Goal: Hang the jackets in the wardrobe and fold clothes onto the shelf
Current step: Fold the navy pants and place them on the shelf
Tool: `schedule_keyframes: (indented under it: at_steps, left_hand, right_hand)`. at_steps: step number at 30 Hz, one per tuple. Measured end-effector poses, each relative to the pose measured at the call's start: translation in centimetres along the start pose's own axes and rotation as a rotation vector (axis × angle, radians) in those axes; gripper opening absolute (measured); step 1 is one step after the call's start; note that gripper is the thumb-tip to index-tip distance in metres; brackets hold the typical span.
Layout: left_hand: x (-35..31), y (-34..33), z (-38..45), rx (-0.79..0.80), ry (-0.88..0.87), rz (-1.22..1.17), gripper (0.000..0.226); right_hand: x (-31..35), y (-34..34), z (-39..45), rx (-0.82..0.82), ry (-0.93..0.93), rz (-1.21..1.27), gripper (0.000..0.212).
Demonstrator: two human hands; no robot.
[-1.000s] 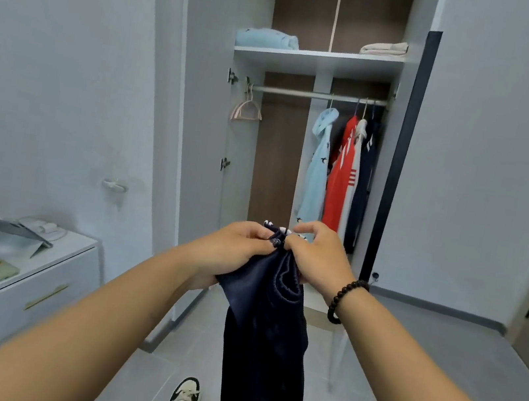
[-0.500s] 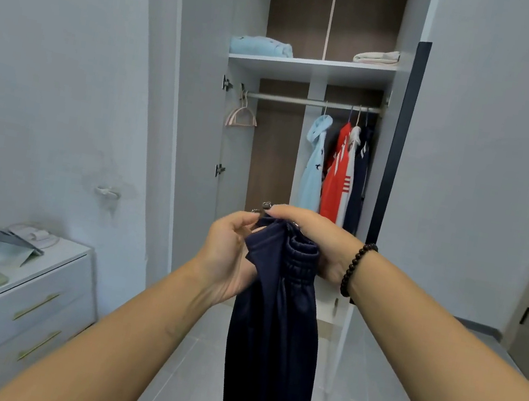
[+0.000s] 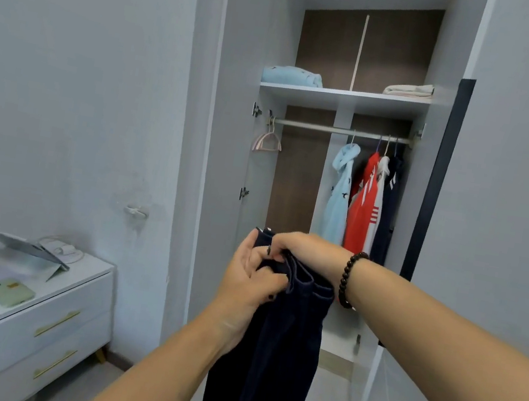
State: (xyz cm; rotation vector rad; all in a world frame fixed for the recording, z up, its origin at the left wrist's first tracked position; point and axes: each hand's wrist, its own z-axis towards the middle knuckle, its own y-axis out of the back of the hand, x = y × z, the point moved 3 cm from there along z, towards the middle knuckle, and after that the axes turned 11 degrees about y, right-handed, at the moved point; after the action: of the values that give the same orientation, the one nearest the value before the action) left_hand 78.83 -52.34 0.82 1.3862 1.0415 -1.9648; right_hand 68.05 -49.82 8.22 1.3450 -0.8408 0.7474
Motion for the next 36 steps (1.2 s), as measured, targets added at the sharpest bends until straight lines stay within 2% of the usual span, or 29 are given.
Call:
schedule_keyframes:
  at_steps: [5,7,9,11,14,16,19,20,22,23,24,26,28,30,33,36]
  left_hand:
    - [1.5,1.6,0.3,-0.011,-0.038,-0.012,0.132]
    - [1.7,2.1,0.2,-0.003,-0.014,0.019,0.142]
    - [1.7,2.9,0.1,-0.041,0.001,0.058,0.143]
    - [1.6,4.1,-0.3,-0.084,0.006,0.078,0.143]
    - [1.2,5.9,-1.0,-0.134,0.014,0.122,0.143]
    - [1.3,7.3,-1.8,-0.151,0.024,0.132,0.143]
    - [2.1,9.2,-3.6,-0.143,0.052,0.296,0.136]
    - [2.3,9.7,-4.2,-0.159,0.048,0.394,0.13]
    - [2.5,11.0,-5.0,-0.235,-0.001,0.55,0.095]
    - [2.3,11.4,-5.0,-0.278,-0.027,0.587,0.075]
    - [1.9,12.0,-5.1,-0.326,-0.045,0.625,0.065]
    - [0.4,13.5,-5.5,-0.411,-0.055,0.683,0.067]
    - [-1.7,14.9,-6.3,-0.471,-0.045,0.703,0.075]
    - [-3.9,15.9,-7.0,-0.494,-0.042,0.749,0.078]
    - [-5.3,15.5,-8.6,-0.4,-0.029,0.819,0.066]
    - [-3.1,12.9,-11.2,-0.306,-0.014,0.864,0.054]
  right_hand:
    - [0.0,-1.1,0.0,0.129,0.041,-0.069,0.017]
    - [0.0,-1.8,0.6,0.14,0.054,-0.211,0.032]
    - [0.1,-2.6,1.3,0.116,0.059,-0.426,0.047]
    - [0.3,-3.7,2.1,0.103,0.065,-0.496,0.053]
    - [1.5,-5.4,3.3,0.011,0.116,-0.484,0.047]
    - [2.8,-6.2,4.3,-0.116,0.144,-0.442,0.034]
    - [4.7,-6.8,5.9,-0.277,0.125,-0.306,0.012]
    - [5.5,-6.9,6.1,-0.308,0.127,-0.277,0.011]
    - [6.7,-6.9,6.7,-0.331,0.142,-0.242,0.028]
    - [7.3,-6.4,6.8,-0.35,0.153,-0.228,0.032]
    - [7.6,-6.2,6.8,-0.369,0.175,-0.206,0.027]
    - [8.3,-6.0,6.5,-0.381,0.191,-0.097,0.011]
    - [8.6,-5.9,5.7,-0.355,0.202,0.041,0.022]
    - [8.6,-5.5,4.5,-0.342,0.203,0.14,0.024]
    - [6.7,-4.2,2.1,-0.32,0.142,0.239,0.024]
    - [2.2,-2.9,-1.2,-0.284,0.012,0.211,0.017]
